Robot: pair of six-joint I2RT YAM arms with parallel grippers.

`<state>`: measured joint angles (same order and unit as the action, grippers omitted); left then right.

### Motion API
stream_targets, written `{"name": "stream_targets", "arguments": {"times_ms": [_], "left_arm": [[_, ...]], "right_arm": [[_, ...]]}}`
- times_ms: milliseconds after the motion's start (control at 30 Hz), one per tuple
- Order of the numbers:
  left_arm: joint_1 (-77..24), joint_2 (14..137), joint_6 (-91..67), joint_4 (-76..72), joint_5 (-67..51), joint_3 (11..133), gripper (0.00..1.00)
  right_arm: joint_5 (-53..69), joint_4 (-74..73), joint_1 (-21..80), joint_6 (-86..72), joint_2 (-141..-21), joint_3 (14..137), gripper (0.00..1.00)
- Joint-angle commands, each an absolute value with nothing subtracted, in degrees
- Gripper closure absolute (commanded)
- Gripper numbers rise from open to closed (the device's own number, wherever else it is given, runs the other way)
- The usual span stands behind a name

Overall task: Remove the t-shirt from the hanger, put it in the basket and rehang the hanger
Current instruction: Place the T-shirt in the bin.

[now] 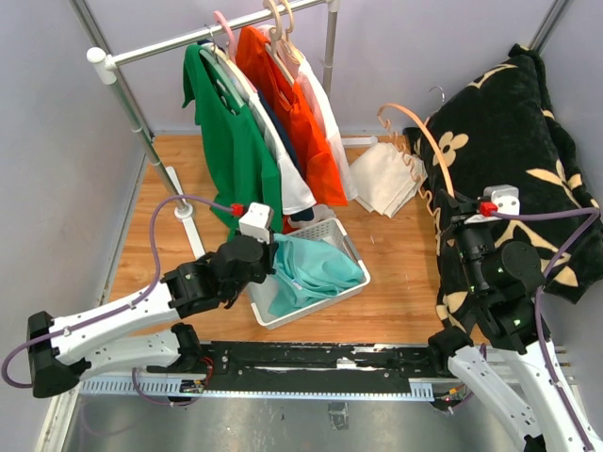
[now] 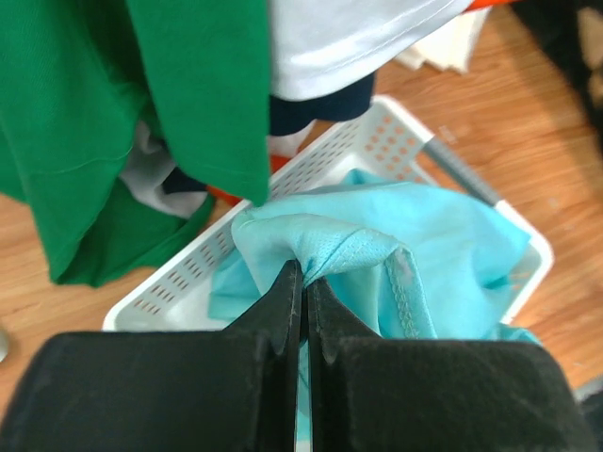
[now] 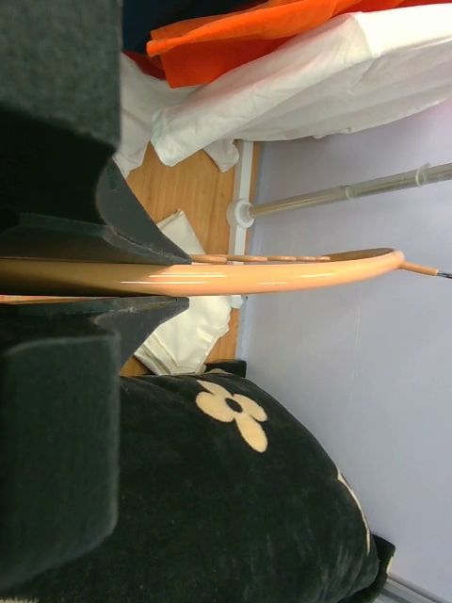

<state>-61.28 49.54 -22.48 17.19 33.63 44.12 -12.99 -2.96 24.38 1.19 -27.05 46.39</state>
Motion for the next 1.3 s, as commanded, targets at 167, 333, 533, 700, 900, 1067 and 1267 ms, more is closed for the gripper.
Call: {"name": "stream_targets", "arguments": {"times_ms": [167,333,533,700,900,1067,1267], "left_arm": [[-61.68,55.74,-20.88,14.54,37.71,42.79,0.99],[-61.69,60.0,-19.88,7.81,34.05,41.27,0.99],[-61.8,66.91,-20.49,2.18,30.48,40.43,0.99],[-62.65,72.51,-21.37,-1.64,30.17,39.93,1.0],[-63.15,80.04,-22.27,-5.21,30.53,39.42,1.0],[-63.17,84.79,-23.16,-7.54,30.01,38.55,1.0],[-63.12,86.38,-24.04,-7.31,31.13,38.1,0.99]], "right_arm": [[-11.82,2.72,24.87,0.09,-28.09,46.86,0.99],[-11.82,2.68,24.92,0.24,-28.23,46.85,0.99],[-12.2,2.27,24.86,0.51,-27.47,46.77,0.99],[-12.38,2.0,24.88,0.78,-27.07,46.96,0.99],[-11.66,1.86,24.87,0.96,-26.71,47.61,0.99],[-10.31,1.71,24.9,1.38,-26.74,48.82,0.99],[-6.76,2.56,24.9,1.51,-28.09,50.47,0.99]]}}
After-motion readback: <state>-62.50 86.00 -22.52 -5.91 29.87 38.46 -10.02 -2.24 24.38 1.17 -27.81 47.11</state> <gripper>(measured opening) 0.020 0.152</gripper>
